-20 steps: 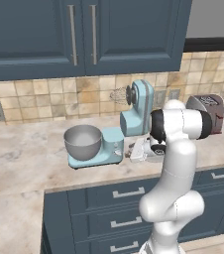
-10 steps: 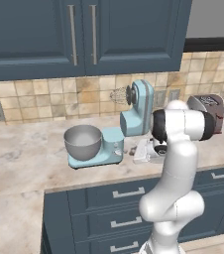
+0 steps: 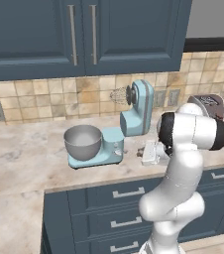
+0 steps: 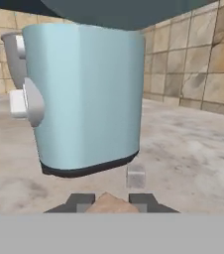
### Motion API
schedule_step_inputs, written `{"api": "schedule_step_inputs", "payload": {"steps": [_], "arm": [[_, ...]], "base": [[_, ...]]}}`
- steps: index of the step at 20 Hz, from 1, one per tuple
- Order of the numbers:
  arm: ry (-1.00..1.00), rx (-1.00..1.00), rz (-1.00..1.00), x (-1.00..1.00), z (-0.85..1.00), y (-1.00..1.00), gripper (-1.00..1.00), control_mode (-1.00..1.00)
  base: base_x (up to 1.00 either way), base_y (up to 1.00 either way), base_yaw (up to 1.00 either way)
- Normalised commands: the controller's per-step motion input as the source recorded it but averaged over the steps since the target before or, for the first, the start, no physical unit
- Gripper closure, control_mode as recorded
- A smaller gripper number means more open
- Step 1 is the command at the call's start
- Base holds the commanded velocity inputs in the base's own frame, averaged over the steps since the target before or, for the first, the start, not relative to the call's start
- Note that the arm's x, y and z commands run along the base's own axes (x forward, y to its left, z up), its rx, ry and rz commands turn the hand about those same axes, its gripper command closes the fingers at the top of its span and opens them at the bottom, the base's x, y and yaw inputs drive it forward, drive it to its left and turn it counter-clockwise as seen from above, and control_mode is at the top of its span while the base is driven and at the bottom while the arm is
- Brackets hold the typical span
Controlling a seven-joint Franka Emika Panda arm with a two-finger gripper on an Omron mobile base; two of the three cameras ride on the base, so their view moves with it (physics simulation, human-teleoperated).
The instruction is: Add butter and sugar cubes to the stand mixer bowl and then turn on the stand mixer to begin making frosting.
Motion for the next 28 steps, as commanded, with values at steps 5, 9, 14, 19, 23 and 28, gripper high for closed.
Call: {"api": "schedule_step_inputs", "payload": {"steps": [5, 9, 14, 19, 23, 28], "arm": [[-0.03, 0.01, 0.0, -1.0, 1.0, 0.0, 1.0, -1.0], [0.0, 0.0, 0.0, -0.97, 1.0, 0.18, 1.0, -1.0], [0.0, 0.0, 0.0, -0.79, 1.0, 0.64, 1.0, -1.0], [0.02, 0.0, 0.0, -0.59, 1.0, 0.91, 1.0, -1.0], [0.07, -0.06, 0.0, -0.3, 0.97, 0.98, 1.0, -1.0], [0.11, -0.11, 0.0, -0.02, 0.83, 0.93, 1.0, -1.0]], "base": [[0.0, 0.0, 0.0], [0.0, 0.0, 0.0], [0.0, 0.0, 0.0], [0.0, 0.0, 0.0], [0.0, 0.0, 0.0], [0.0, 0.0, 0.0]]}}
